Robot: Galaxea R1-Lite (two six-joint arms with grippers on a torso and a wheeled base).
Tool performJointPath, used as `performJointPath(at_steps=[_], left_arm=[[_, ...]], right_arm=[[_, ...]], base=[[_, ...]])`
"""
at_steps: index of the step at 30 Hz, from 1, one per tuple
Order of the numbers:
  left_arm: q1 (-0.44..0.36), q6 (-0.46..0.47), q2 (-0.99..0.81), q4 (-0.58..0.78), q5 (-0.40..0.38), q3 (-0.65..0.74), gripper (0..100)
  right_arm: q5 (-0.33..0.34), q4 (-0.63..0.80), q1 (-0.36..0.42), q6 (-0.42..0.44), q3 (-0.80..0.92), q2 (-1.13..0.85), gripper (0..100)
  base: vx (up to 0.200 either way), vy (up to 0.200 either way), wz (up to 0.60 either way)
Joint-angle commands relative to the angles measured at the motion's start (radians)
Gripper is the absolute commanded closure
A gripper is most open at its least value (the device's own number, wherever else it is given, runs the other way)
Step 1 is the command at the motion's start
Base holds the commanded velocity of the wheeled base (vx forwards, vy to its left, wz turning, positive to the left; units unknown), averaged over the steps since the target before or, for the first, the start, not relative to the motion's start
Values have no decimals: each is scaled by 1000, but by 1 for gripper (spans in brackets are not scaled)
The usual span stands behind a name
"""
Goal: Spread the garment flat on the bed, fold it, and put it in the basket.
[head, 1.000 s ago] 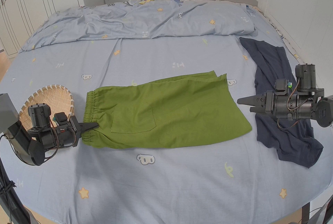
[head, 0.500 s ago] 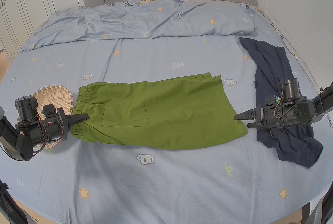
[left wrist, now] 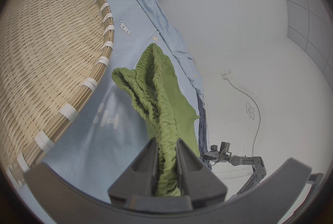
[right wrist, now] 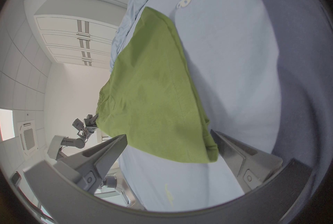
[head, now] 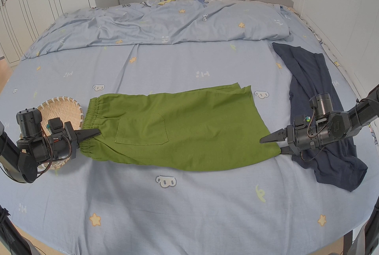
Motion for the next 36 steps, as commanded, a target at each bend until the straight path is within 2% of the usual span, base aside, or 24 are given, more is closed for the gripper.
performJointPath(at_steps=[1, 13, 22, 23, 27, 36], left_arm=[[-1, 0, -4, 0, 0, 0, 100], [0, 0, -3, -5, 0, 0, 100], [0, 0, -3, -5, 0, 0, 100], [0, 0, -1, -5, 0, 0, 100], [-1, 0, 0, -5, 0, 0, 100], [-3, 0, 10, 4, -2, -4, 100]], right_arm=[[23, 17, 6, 1, -42, 33, 0], [26, 3, -8, 1, -82, 87, 0], [33, 3, -48, 0, -128, 130, 0], [46, 3, -49, 0, -129, 134, 100], [90, 2, -60, 0, -131, 137, 100], [95, 8, -63, -2, -122, 128, 100]], base=[[0, 0, 0], [0, 0, 0], [0, 0, 0], [0, 0, 0], [0, 0, 0], [0, 0, 0]])
